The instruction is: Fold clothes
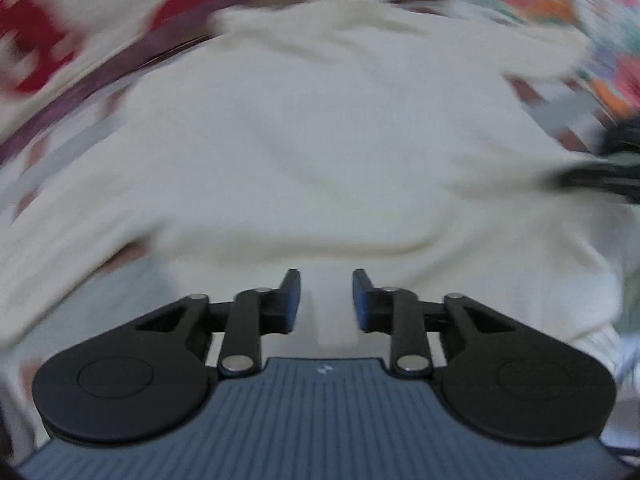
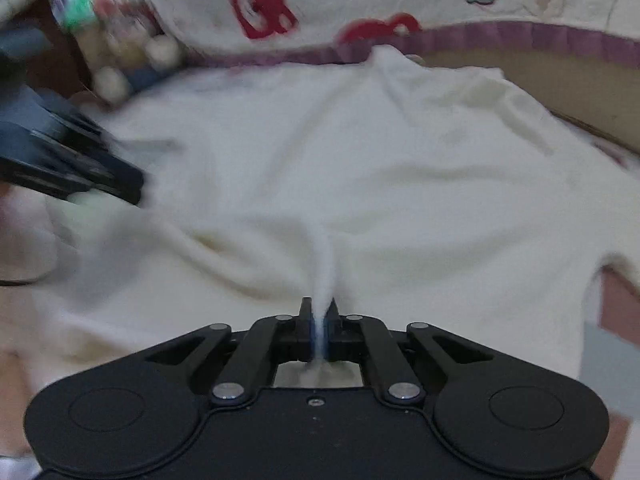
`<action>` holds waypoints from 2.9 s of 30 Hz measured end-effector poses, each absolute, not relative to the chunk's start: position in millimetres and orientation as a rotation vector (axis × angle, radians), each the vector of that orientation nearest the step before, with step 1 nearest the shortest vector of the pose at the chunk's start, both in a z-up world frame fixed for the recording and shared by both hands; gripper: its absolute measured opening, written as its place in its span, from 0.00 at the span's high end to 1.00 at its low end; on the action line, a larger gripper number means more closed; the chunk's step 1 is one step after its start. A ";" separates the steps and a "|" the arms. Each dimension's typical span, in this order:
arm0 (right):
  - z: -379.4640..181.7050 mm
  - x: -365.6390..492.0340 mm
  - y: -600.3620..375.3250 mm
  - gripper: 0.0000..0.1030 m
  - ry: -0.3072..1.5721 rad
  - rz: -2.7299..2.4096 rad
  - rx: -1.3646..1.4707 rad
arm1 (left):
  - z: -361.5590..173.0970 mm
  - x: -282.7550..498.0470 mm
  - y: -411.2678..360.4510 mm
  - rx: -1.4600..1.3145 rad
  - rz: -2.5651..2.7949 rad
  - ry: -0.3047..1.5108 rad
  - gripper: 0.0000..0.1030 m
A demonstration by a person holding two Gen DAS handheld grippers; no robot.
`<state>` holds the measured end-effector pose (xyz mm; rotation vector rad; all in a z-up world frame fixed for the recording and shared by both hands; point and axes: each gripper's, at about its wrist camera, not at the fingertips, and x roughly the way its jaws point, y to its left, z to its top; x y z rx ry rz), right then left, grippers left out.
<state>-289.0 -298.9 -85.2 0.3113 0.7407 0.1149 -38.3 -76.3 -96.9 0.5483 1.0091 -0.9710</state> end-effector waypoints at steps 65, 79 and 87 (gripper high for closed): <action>-159.1 -302.8 -402.6 0.92 0.829 -0.650 0.181 | -161.6 40.8 -23.1 0.463 -0.617 1.103 0.95; -124.4 -358.0 -365.0 0.48 0.834 -0.259 0.600 | -140.4 -45.2 -68.5 0.659 -1.009 1.156 0.49; -126.8 -315.5 -310.7 0.36 0.887 -0.086 0.426 | -128.5 -107.0 -105.7 0.655 -1.441 1.115 0.33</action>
